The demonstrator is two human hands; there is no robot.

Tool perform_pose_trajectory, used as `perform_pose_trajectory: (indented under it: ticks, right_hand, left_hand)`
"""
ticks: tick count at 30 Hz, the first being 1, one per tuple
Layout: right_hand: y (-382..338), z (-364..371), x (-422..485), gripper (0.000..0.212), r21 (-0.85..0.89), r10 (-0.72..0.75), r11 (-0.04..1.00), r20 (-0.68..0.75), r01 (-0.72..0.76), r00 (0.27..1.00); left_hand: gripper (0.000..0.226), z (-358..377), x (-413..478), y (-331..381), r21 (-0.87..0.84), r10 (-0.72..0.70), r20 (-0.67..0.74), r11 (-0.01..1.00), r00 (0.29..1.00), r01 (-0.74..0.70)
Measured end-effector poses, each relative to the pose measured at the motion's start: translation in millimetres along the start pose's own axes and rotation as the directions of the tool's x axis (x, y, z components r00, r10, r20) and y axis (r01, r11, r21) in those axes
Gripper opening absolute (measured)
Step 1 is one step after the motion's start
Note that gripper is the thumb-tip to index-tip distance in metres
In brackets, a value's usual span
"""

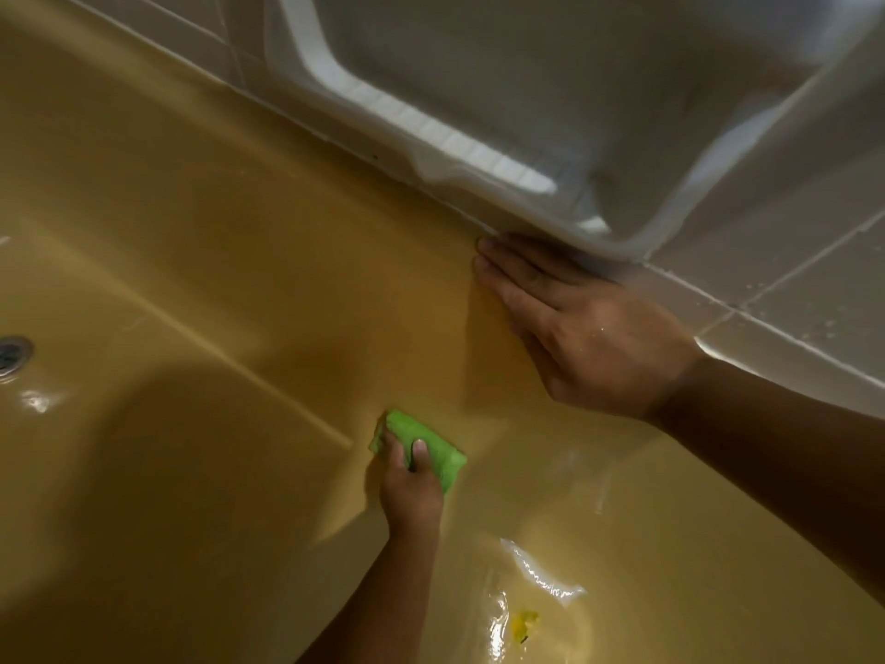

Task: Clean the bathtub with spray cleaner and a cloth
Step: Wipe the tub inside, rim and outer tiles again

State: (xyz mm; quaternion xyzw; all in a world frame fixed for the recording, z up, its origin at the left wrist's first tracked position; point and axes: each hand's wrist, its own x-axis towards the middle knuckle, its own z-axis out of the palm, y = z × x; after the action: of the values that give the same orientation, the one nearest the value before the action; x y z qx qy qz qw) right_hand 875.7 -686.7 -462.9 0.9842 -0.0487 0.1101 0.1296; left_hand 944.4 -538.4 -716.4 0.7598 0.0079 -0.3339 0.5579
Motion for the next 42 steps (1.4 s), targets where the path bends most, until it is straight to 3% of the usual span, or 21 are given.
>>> perform_pose_trajectory:
  ticks: [3,7,11,15,18,23,28,30,33,38,42]
  right_hand:
    - [1.5,0.5,-2.1,0.067,0.005,-0.013,1.000,0.016,0.013,1.000]
    - [5.7,-7.1,-26.5,0.069,0.048,-0.017,0.999,0.013,0.016,1.000]
    - [11.1,-17.2,-60.4,0.065,0.081,-0.023,0.996,0.010,0.022,1.000]
    - [11.3,-18.8,-67.0,0.063,0.062,-0.024,0.998,0.022,0.022,0.999]
    - [11.0,-18.5,-66.4,0.064,0.071,-0.022,0.997,0.025,0.020,0.999]
    - [10.5,-17.6,-66.3,0.065,0.063,-0.025,0.998,0.023,0.023,0.999]
    - [10.8,-19.3,-66.7,0.066,0.043,-0.033,0.999,0.008,0.033,0.999]
    - [10.8,-18.5,-65.8,0.066,0.043,-0.028,0.999,0.003,0.028,1.000]
    - [11.5,-14.9,-67.1,0.064,0.025,-0.031,0.999,-0.007,0.031,1.000]
    - [11.8,-13.9,-75.1,0.064,-0.029,-0.037,0.999,0.003,0.037,0.999]
    - [17.3,-22.8,-106.5,0.068,0.008,-0.019,1.000,0.028,0.018,0.999]
  left_hand:
    - [0.035,11.0,-16.4,25.6,-0.279,-0.012,0.039,0.960,0.999,0.023]
    - [0.045,15.9,-64.2,100.0,-0.488,0.221,0.093,0.860,0.971,-0.149]
    - [0.057,19.5,-94.5,151.3,-0.409,0.432,0.027,0.828,0.901,-0.384]
    - [0.058,19.6,-95.4,134.6,-0.232,0.460,0.003,0.864,0.888,-0.447]
    - [0.054,22.6,-87.5,97.5,-0.167,0.393,0.010,0.907,0.919,-0.386]
    - [0.055,31.2,-61.9,22.4,-0.103,0.153,0.078,0.984,0.985,-0.145]
    - [0.053,38.8,-52.1,-19.1,-0.031,-0.068,0.005,0.997,0.998,0.068]
    - [0.052,46.2,-49.3,-20.0,-0.124,-0.142,-0.025,0.983,0.990,0.137]
    - [0.040,52.6,-61.3,7.0,-0.432,-0.221,0.006,0.879,0.975,0.201]
    - [0.038,51.3,-120.0,78.3,-0.656,0.030,0.139,0.751,0.990,0.069]
    - [0.050,54.3,-147.1,122.0,-0.563,0.238,0.096,0.814,0.966,-0.144]
